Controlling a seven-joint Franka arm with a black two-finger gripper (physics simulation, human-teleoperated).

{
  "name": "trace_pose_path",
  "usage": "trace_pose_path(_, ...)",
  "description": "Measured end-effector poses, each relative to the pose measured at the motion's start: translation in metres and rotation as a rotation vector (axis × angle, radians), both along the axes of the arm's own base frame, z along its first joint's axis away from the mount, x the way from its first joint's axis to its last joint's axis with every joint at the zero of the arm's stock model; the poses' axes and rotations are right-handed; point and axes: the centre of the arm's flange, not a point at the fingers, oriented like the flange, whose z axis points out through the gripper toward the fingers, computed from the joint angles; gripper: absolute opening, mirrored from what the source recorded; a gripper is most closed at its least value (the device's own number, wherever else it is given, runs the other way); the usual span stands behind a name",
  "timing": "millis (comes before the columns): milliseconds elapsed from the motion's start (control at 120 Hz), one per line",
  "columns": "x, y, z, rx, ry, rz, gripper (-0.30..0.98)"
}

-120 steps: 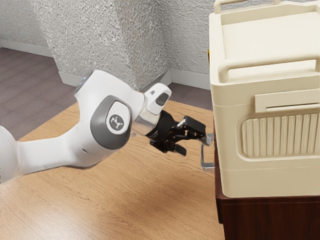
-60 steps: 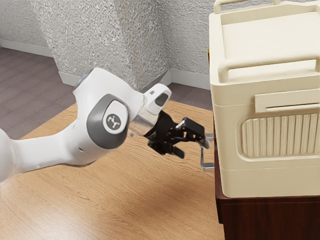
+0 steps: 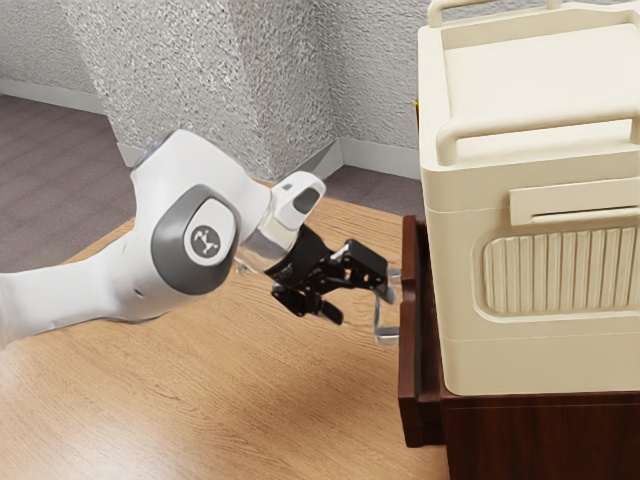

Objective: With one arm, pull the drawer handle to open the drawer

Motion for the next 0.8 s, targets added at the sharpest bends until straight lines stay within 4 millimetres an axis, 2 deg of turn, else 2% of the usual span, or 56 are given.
trace_pose_path(800, -0.031, 0.065, 0.001, 0.059, 0.070, 0.088, 0.69)
